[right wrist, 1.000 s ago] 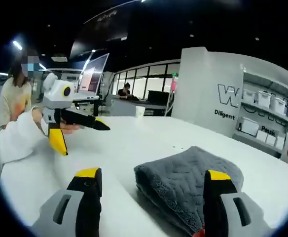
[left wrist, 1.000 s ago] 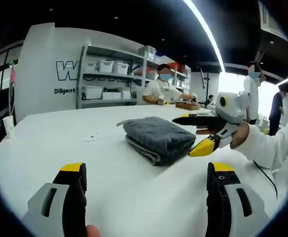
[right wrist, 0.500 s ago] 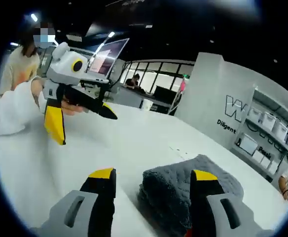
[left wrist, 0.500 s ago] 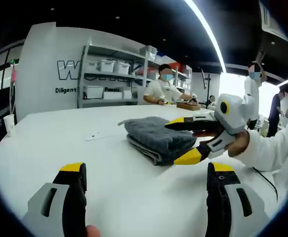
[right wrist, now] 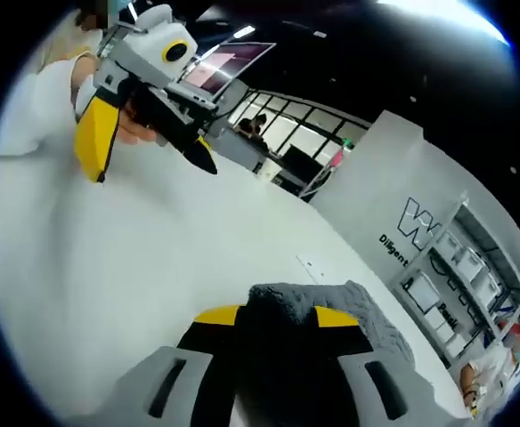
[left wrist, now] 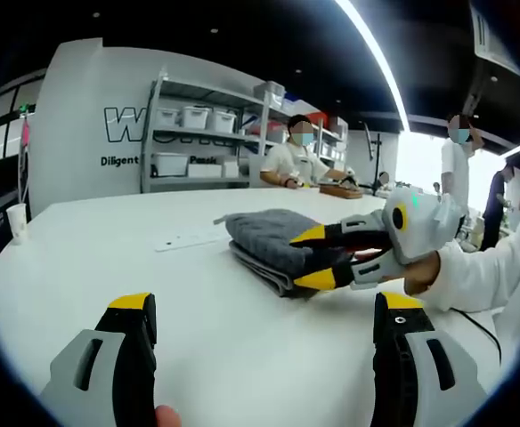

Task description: Open the folded towel by lifting each exposed corner and separating the folded layers until the towel lies flat within the target outline without major curled edges

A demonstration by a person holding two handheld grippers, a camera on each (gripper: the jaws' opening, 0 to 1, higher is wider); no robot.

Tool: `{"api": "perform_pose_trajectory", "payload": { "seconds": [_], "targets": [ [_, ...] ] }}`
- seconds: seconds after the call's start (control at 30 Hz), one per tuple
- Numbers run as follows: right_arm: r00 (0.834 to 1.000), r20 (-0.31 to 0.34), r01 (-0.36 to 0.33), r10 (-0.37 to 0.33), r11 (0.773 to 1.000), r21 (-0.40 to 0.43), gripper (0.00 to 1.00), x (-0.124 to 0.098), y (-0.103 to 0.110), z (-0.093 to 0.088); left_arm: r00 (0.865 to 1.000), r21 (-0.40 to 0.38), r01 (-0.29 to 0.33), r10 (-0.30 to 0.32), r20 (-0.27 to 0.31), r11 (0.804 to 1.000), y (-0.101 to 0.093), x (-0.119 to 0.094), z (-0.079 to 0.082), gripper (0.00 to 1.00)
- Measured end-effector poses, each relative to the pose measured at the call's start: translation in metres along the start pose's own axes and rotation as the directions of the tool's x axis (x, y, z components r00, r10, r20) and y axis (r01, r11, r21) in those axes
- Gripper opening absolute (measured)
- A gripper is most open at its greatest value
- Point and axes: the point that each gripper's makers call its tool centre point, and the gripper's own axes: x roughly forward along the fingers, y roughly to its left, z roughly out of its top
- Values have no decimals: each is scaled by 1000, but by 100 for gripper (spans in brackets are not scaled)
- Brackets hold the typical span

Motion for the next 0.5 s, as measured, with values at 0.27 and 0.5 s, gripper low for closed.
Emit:
{"api": "perform_pose_trajectory", "payload": {
  "seconds": [0.27,0.5],
  "targets": [
    [999,28,17,-15,997,-74,6,-1,-6,3,1000,-1,-5,5,-3,1000,3,0,1,100],
    [995,98,28,-30,999,23,3,-7,-14,7,1000,5,-13,13,-10,1000,6,1,0,100]
  ]
}}
